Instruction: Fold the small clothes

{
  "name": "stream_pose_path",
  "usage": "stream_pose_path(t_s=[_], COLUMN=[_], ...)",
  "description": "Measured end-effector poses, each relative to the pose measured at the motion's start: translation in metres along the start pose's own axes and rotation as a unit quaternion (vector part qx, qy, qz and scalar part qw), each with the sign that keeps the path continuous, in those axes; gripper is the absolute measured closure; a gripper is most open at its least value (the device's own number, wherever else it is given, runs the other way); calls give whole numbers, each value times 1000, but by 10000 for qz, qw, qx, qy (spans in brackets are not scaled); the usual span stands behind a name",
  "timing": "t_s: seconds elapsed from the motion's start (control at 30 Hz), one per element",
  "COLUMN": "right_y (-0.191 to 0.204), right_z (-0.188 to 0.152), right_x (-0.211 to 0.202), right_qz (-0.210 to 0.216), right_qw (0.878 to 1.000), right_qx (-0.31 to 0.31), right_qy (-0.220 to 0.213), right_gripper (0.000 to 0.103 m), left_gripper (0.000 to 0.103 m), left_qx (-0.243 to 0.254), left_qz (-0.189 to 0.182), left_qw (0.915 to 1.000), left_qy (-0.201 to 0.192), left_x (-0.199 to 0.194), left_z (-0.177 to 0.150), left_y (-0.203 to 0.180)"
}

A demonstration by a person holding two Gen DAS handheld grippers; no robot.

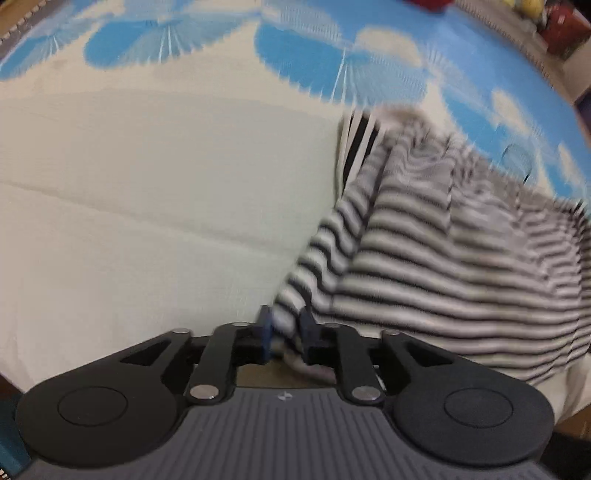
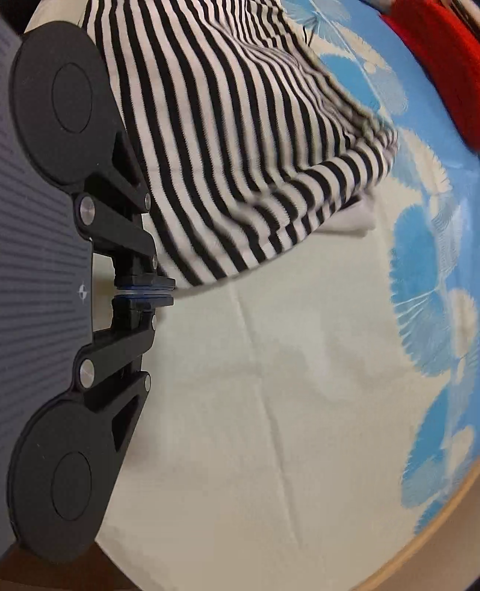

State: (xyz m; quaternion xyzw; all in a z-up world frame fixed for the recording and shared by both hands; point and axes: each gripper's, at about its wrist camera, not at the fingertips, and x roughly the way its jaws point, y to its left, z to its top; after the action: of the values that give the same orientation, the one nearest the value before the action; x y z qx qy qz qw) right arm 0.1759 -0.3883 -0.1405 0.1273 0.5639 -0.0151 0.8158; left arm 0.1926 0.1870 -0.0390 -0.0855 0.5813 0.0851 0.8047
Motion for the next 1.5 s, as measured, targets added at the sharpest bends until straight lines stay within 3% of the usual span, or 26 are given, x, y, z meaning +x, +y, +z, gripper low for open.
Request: stream_pose_path(t_s=[0.07,0.13,0.33,0.5,0.93,1.03,1.13,1.2,1.27,1.37,1.5], right_y=[2,5,27,40,77,82,86,87,87,84,75], right_z=[3,7,14,34,74,80,83,86,88,93,98], right_x=[-6,-8,-2,3,36,41,44,46,47,42,18], right_qz=[128,219,106,2,-60,-86,-84,-79,-71,-80,-47], right_qw=[9995,9984,9944,9903,9897,9902,9898,9894,9892,9867,9733], right_qx=[46,-9,-448,-466,-676,-667,-689,-694,-664,-510,-117], right_qy=[-277,-517,-949,-1307,-1261,-1226,-1241,-1274,-1305,-1543,-2293], right_gripper=[81,76,73,73,73,73,74,83,102,102,103], left_gripper=[78,78,78,78,78,87,97,100,100,101,101], left_qx=[-90,-156,-146,-87,72,212,222,275,325,319,23], left_qz=[-181,-370,-589,-833,-825,-678,-643,-575,-531,-479,-578], left_qw=[9993,9975,9929,9879,9895,9928,9923,9914,9899,9851,9730], left_qy=[-326,-580,-1024,-1305,-1185,-969,-1032,-1145,-1271,-1621,-2235], left_x=[-8,-11,-8,1,42,54,58,57,55,43,23], left_z=[4,7,18,36,76,79,83,85,87,90,97], left_y=[0,-3,-18,-36,-71,-78,-79,-80,-80,-78,-69])
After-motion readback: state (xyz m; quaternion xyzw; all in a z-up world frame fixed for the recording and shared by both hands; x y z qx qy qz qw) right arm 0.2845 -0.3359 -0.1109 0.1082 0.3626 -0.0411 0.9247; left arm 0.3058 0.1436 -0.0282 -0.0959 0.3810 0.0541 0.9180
